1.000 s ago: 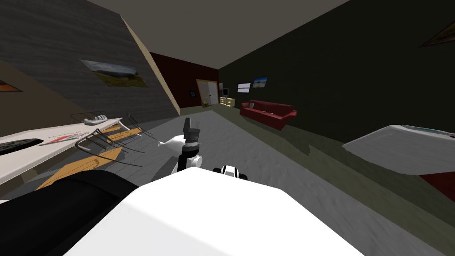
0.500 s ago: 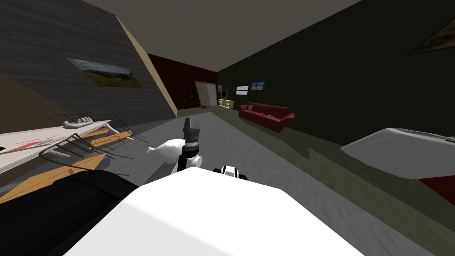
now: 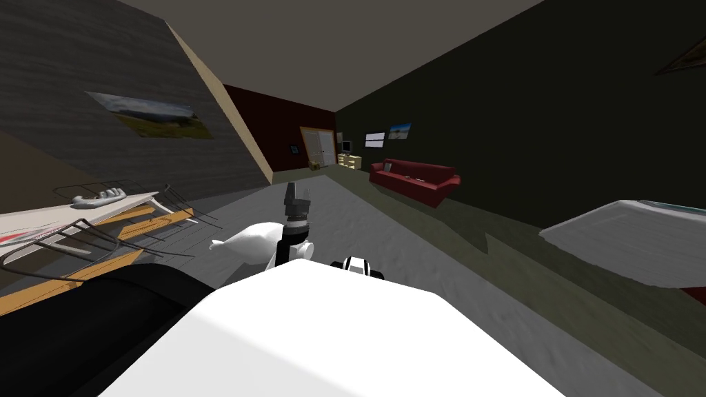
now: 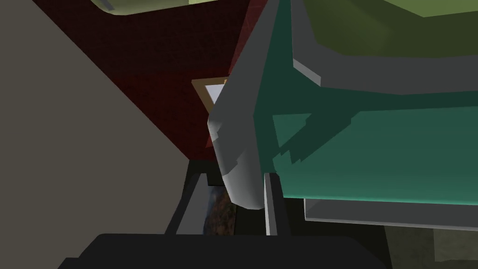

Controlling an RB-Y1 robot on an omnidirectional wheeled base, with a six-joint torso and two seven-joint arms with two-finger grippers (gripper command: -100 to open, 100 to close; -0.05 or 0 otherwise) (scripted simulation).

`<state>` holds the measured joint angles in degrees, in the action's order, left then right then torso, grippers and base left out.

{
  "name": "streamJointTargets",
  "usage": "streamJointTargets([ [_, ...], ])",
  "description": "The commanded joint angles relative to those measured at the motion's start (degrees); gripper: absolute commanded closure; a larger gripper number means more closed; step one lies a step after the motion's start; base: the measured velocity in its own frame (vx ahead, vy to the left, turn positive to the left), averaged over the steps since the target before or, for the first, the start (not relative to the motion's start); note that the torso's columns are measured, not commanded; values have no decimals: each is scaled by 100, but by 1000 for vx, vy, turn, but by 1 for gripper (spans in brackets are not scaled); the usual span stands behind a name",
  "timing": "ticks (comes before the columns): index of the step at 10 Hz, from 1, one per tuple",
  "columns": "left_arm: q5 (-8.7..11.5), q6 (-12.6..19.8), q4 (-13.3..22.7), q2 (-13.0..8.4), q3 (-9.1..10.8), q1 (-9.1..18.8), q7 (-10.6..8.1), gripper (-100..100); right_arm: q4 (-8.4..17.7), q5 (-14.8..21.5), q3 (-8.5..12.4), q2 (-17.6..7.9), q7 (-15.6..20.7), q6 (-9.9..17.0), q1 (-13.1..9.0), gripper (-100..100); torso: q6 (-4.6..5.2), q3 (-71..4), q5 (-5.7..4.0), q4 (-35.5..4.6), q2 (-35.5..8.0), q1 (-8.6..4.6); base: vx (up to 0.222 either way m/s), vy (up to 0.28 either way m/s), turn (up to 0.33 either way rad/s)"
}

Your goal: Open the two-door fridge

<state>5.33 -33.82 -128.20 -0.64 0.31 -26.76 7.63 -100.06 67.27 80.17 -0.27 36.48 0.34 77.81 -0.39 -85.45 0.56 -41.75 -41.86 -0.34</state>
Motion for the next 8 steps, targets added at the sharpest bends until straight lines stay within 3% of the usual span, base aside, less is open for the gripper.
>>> streamJointTargets([
  [1, 0, 0, 0, 0, 0, 2, 0, 0, -82, -66, -20, -64, -44, 164, 201, 100, 1, 16, 11, -6, -39, 16, 32, -23, 18],
  [2, 0, 1, 1, 1, -1, 3, 0, 0, 71, -75, -28, -81, -52, 249, 268, 100, 12, 41, 16, -19, -70, 33, 175, -27, -21],
  [4, 0, 0, 0, 0, 0, 1, 0, 0, 29, -82, -130, 11, -63, 198, 239, 100, 17, 3, 4, -2, 13, 34, 165, -56, -26],
  [5, 0, 0, 0, 1, -1, 2, 0, 0, 195, -108, -171, 42, -53, 250, 282, 100, 16, 19, 4, -9, -14, 62, 166, -94, -33],
  [8, 0, 0, 0, 0, 0, 0, 0, 0, 351, -138, -183, 40, -49, 318, 349, 100, 17, 25, -25, -16, 8, 31, 249, -114, -18],
])
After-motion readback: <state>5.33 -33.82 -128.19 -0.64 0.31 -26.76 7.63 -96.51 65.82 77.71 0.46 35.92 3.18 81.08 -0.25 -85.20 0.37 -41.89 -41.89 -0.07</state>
